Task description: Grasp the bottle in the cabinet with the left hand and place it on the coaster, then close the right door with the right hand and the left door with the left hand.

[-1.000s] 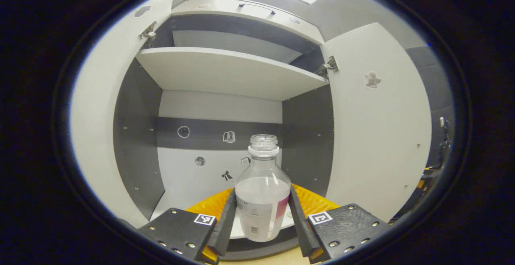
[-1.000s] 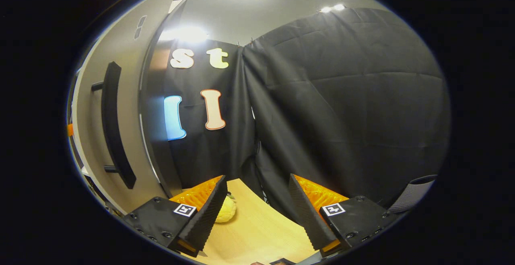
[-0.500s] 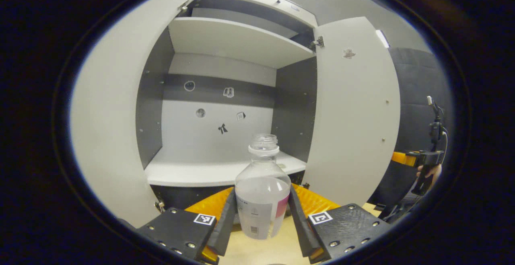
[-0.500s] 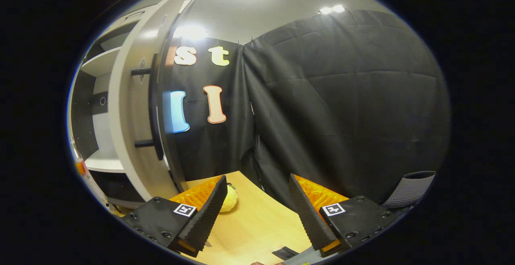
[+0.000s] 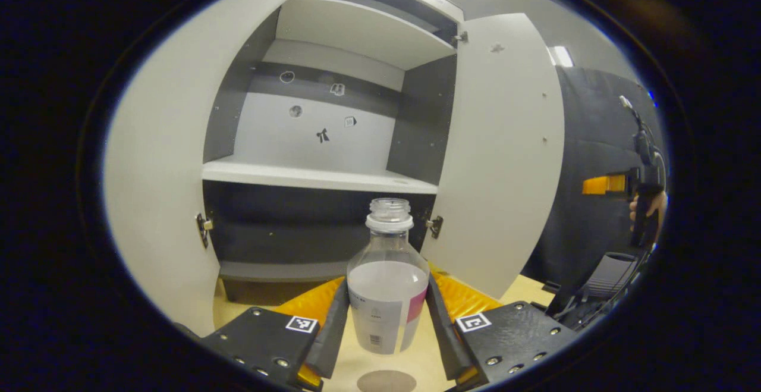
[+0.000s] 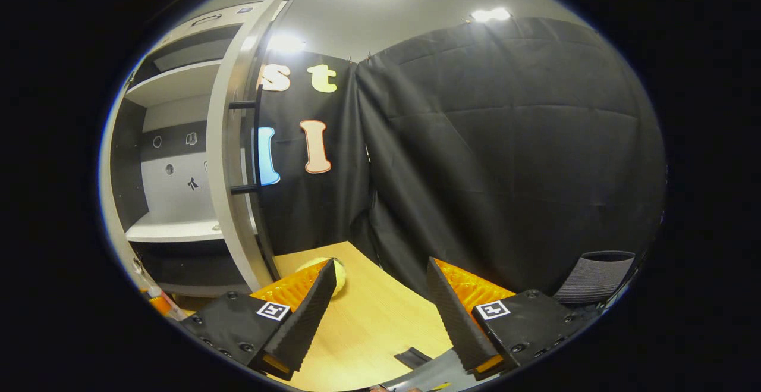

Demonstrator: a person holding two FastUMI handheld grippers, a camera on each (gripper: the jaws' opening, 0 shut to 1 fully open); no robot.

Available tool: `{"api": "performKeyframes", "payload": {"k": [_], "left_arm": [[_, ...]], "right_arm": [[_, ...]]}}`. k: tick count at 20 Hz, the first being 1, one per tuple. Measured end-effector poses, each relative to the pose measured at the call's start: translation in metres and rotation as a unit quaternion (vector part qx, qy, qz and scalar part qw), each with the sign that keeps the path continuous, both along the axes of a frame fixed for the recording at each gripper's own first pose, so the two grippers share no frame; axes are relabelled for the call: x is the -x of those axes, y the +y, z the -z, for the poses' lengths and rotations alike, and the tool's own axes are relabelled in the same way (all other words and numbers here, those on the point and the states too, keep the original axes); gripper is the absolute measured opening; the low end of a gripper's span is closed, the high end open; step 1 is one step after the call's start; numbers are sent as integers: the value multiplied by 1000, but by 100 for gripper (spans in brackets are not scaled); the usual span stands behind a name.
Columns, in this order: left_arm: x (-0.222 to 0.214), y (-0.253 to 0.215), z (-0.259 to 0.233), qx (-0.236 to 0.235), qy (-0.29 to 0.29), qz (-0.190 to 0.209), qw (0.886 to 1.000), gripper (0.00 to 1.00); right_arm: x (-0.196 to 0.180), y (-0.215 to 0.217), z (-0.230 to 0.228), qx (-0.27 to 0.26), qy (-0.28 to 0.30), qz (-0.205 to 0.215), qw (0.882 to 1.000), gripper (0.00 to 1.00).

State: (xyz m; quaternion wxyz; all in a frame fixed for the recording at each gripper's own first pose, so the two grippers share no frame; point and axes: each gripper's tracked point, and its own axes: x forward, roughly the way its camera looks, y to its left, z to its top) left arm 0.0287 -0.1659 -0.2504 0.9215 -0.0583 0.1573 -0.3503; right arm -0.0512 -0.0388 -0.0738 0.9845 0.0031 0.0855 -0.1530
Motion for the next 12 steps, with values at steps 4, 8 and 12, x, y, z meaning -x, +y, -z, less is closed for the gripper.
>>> {"api": "performKeyframes", "payload": {"k": [4, 8, 12], "left_arm": [[26, 1, 39, -10, 8, -6, 1000, 69], [50, 3, 67, -29, 5, 8, 1000, 69], [66, 4, 94, -47, -5, 17, 999, 69]], "right_arm": [[9, -11, 16, -18, 29, 13, 999, 95], [11, -4, 17, -7, 38, 3, 999, 94], [14, 7, 27, -20, 56, -10, 998, 95]]}}
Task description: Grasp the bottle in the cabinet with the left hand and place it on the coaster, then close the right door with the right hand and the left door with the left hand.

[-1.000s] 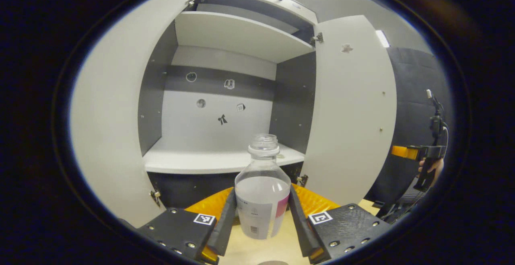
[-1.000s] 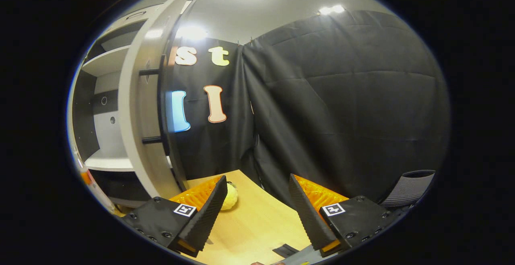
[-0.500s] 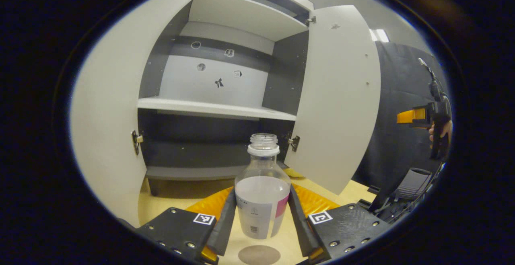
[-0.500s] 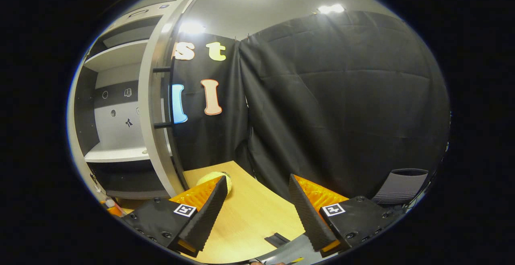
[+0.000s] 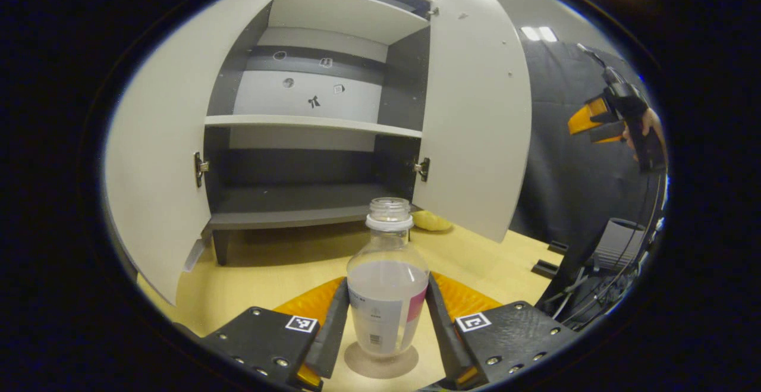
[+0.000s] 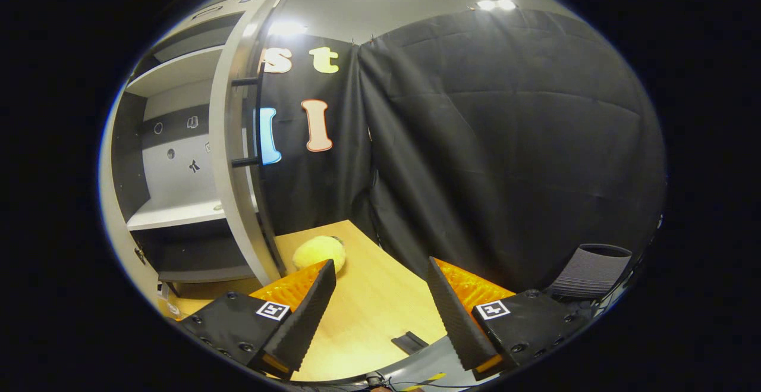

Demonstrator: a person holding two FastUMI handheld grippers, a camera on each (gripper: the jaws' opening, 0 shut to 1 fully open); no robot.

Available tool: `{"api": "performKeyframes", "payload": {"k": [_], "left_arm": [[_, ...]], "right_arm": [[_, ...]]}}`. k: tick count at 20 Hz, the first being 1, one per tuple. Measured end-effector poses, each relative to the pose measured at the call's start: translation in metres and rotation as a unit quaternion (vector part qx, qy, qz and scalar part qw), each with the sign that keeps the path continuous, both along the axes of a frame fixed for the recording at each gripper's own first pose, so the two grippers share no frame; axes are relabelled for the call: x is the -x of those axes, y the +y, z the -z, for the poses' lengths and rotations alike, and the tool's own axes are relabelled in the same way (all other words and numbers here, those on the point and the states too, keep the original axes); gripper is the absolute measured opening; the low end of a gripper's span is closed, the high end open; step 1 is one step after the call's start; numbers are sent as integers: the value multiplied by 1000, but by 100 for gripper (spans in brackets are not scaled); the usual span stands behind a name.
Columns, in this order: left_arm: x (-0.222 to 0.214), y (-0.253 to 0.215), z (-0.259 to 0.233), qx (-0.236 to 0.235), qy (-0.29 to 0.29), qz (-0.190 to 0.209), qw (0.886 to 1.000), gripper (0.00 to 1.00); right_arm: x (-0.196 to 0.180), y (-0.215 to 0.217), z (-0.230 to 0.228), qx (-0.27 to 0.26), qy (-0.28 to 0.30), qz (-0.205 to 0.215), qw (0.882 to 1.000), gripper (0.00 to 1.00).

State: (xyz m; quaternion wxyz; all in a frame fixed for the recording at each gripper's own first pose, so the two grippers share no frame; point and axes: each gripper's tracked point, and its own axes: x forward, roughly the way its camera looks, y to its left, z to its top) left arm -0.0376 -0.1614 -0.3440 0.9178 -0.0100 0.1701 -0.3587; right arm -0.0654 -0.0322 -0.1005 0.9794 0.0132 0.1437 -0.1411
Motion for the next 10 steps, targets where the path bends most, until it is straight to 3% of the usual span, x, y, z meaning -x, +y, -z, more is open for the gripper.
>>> {"api": "performKeyframes", "payload": {"k": [8, 9, 10], "left_arm": [[15, 1, 33, -34, -3, 16, 999, 70], [17, 1, 33, -36, -3, 17, 999, 77], [19, 2, 33, -39, -4, 17, 999, 70]], "right_arm": [[-2, -5, -2, -19, 6, 9, 1000, 98], [-1, -4, 0, -22, 7, 9, 1000, 98], [-1, -2, 2, -23, 8, 7, 1000, 98]]}}
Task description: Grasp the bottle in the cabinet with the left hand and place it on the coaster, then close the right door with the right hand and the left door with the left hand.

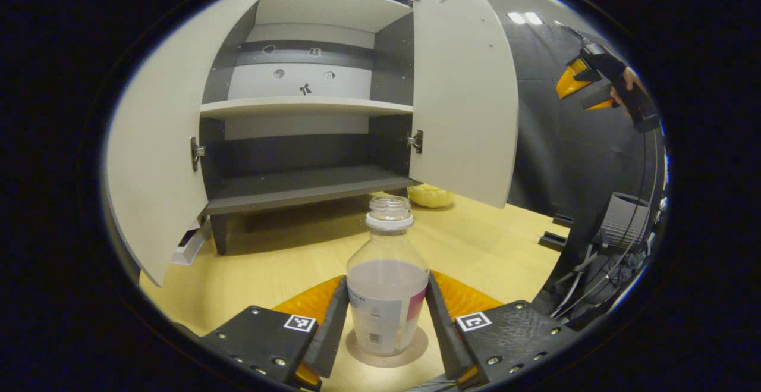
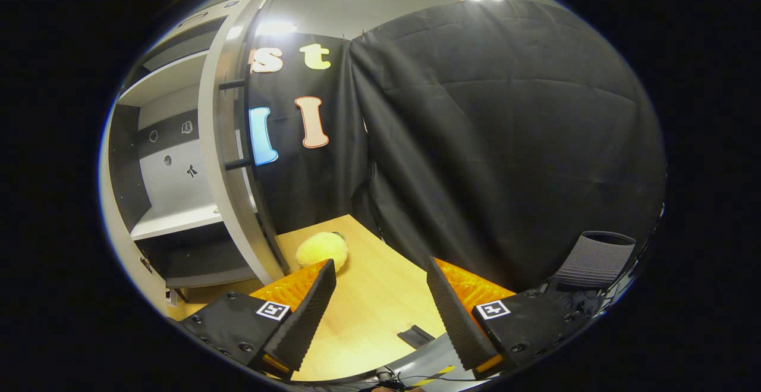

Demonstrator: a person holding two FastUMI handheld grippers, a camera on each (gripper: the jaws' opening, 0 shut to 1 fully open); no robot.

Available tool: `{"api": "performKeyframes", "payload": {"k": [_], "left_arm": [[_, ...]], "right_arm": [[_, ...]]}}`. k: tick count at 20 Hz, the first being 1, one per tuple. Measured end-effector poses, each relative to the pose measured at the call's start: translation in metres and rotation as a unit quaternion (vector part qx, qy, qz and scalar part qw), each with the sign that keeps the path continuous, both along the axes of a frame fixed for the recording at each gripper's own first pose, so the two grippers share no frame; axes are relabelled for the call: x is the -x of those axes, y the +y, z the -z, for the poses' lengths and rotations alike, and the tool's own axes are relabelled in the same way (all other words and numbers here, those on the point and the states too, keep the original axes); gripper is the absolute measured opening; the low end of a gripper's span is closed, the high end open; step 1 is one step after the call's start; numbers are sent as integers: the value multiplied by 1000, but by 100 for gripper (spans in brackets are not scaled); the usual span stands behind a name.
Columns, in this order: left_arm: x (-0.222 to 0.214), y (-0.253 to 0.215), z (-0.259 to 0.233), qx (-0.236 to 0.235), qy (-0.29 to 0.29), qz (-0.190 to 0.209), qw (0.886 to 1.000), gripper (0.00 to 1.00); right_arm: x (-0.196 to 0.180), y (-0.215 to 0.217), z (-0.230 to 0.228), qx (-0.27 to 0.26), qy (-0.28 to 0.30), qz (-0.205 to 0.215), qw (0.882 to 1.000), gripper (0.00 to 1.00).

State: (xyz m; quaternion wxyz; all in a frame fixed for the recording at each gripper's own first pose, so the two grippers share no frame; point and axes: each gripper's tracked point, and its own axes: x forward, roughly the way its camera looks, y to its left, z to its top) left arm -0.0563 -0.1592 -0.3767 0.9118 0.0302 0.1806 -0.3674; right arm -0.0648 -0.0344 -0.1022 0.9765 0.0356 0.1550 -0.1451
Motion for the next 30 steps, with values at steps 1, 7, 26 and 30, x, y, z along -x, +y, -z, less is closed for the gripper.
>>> {"api": "performKeyframes", "payload": {"k": [1, 7, 26, 30], "left_arm": [[1, 0, 0, -1, 1, -1, 1000, 71], [3, 17, -5, -5, 9, -28, 1000, 94], [-33, 113, -281, 68, -129, -206, 968, 99], [-46, 118, -337, 79, -143, -259, 952, 93]], "right_arm": [[1, 1, 2, 0, 2, -1, 1000, 98], [6, -2, 9, -3, 6, 1, 1000, 98], [-19, -3, 6, -16, -18, -26, 999, 98], [-48, -6, -8, -17, -42, -49, 998, 98]]}}
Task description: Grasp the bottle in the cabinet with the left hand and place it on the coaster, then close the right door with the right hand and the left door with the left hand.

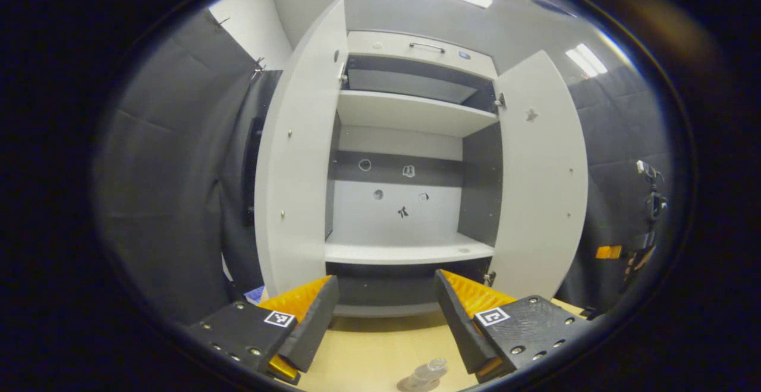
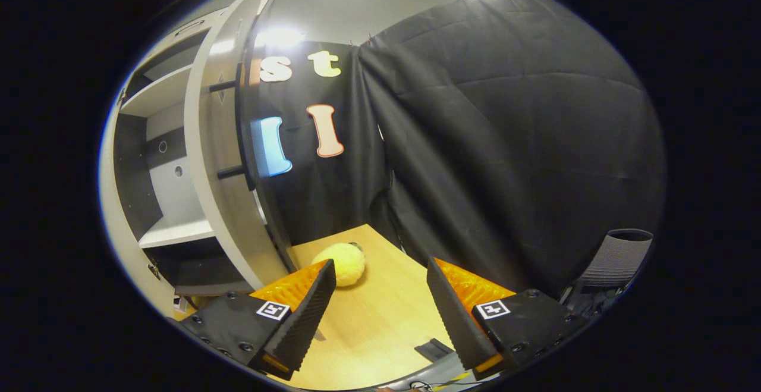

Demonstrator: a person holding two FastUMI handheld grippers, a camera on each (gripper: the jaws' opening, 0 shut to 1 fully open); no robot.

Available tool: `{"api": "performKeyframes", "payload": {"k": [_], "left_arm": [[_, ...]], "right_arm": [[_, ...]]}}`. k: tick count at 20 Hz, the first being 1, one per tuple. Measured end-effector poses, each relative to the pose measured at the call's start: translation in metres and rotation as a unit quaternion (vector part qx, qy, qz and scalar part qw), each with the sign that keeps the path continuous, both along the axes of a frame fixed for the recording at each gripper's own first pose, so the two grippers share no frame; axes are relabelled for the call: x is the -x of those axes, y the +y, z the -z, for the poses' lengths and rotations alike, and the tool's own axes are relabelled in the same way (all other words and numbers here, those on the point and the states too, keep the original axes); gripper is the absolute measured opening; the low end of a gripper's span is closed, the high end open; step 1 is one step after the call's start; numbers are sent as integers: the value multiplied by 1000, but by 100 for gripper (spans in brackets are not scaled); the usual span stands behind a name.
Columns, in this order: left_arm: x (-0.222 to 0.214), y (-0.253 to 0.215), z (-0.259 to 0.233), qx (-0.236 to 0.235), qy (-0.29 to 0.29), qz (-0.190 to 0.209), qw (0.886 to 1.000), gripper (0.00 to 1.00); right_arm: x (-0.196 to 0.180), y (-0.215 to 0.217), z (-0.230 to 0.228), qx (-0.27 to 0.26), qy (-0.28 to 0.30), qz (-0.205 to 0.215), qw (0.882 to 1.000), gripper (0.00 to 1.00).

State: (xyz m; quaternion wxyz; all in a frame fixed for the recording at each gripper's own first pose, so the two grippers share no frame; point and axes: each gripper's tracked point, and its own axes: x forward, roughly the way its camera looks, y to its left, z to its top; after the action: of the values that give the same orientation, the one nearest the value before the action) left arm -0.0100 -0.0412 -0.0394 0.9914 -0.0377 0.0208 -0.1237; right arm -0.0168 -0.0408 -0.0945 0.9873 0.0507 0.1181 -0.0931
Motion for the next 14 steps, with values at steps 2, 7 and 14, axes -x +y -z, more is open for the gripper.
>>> {"api": "performKeyframes", "payload": {"k": [2, 7, 14], "left_arm": [[-7, -7, -20, 14, -1, -7, 1000, 93], [-35, -14, -44, 15, 30, -47, 998, 93], [-48, -9, -47, 11, 52, -100, 994, 94]], "right_arm": [[-11, -7, -6, 0, -7, -9, 1000, 98], [-41, -26, -35, 19, -40, -32, 999, 98], [-84, -17, -97, 43, -82, -110, 990, 98]]}}
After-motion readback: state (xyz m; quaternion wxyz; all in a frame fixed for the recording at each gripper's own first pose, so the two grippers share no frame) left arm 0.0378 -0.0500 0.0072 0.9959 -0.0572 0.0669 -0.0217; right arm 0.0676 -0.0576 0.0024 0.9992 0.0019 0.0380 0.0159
